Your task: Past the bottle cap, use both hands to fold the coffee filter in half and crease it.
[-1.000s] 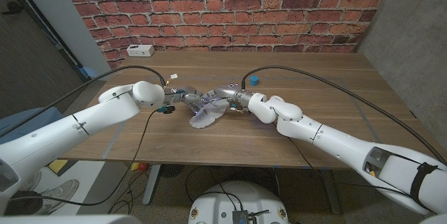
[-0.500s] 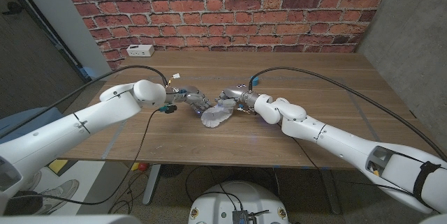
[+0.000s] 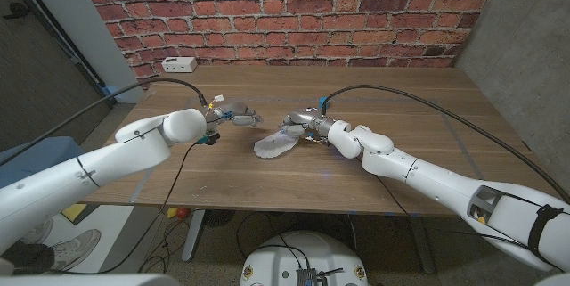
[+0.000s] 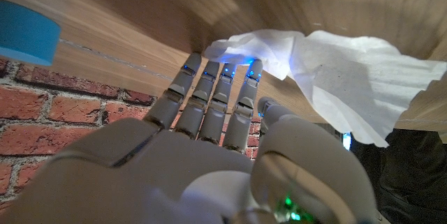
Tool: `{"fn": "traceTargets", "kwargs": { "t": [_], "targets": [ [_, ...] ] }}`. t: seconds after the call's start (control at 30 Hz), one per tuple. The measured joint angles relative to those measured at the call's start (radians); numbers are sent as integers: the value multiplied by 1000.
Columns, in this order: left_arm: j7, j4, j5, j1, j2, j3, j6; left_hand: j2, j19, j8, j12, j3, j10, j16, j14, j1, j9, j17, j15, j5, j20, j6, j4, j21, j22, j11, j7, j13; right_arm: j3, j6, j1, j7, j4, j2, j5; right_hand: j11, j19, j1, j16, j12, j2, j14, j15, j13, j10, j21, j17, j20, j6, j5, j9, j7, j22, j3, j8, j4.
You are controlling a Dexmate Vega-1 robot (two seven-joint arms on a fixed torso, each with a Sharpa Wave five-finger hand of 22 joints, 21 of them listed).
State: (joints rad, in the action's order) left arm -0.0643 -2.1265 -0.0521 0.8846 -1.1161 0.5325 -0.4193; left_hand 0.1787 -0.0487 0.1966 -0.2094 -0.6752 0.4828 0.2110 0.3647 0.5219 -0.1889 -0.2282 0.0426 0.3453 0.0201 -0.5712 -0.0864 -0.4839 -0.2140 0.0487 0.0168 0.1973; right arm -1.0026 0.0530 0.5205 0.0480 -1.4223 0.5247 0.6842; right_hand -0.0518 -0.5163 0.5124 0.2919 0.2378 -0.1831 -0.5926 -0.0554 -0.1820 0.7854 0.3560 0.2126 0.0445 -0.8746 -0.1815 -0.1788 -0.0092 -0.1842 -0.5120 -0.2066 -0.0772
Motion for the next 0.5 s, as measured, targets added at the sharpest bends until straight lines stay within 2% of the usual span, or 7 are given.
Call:
{"fn": "traceTargets", "kwargs": {
  "t": [0.13,0.2,0.23,0.27,0.33,0.4,0.5],
  "targets": [
    [0,-5,0,45,-12,-36,0,-4,88,0,-14,103,36,8,-38,-214,-5,-16,-3,-116,13,-38,190,0,-21,-14,-28,5,0,-2,0,-4,0,0,-5,0,0,0,0,-4,0,0,0,0,0,0,4,0,5,0,0,5,0,0,2,0],
    [0,0,0,53,-13,-45,0,-10,112,0,-14,128,34,3,-53,-275,-5,-15,-1,-145,10,-38,242,0,-26,-22,-40,5,0,-2,0,-5,0,0,-7,0,0,0,0,-6,0,0,0,0,0,0,7,0,6,0,0,5,0,0,3,0],
    [0,6,0,53,-13,-47,0,-16,115,0,-14,137,35,3,-58,-296,-5,-15,-1,-150,7,-41,256,0,-29,-24,-46,5,0,-2,0,-6,0,0,-8,0,-4,0,0,-7,0,0,0,0,0,0,9,-4,5,0,0,5,0,-2,3,2],
    [76,13,-8,52,-10,-48,117,-22,113,0,-14,145,39,3,-58,-315,-5,-12,-1,-153,1,-48,264,0,-30,-28,-54,5,-2,-2,2,-6,5,0,-9,0,-4,0,0,-7,0,0,0,0,0,0,9,-4,5,0,0,6,0,-4,3,4],
    [63,29,-2,42,-4,-45,131,-34,94,8,-15,155,57,3,-42,-352,-3,-3,-2,-153,-17,-69,273,-13,-34,-46,-74,5,-2,1,2,-6,4,0,-10,0,-6,0,4,-8,0,0,0,0,0,0,9,-6,3,0,0,8,0,-4,3,4],
    [32,57,8,14,11,-33,151,-50,49,8,-24,156,76,6,-10,-380,-2,10,-11,-152,-32,-87,274,-38,-35,-60,-92,4,-2,6,4,-6,2,0,-13,0,-6,0,4,-9,0,0,0,0,0,0,9,-6,3,0,0,8,0,-4,3,4],
    [32,85,8,-15,28,-16,151,-62,-28,15,-35,151,125,23,61,-408,-2,28,-32,-145,-38,-117,270,-76,-34,-73,-117,2,-2,12,4,-6,2,0,-15,0,-6,0,4,-11,0,0,0,0,0,0,13,-6,3,0,0,8,0,-4,3,4]
  ]
}}
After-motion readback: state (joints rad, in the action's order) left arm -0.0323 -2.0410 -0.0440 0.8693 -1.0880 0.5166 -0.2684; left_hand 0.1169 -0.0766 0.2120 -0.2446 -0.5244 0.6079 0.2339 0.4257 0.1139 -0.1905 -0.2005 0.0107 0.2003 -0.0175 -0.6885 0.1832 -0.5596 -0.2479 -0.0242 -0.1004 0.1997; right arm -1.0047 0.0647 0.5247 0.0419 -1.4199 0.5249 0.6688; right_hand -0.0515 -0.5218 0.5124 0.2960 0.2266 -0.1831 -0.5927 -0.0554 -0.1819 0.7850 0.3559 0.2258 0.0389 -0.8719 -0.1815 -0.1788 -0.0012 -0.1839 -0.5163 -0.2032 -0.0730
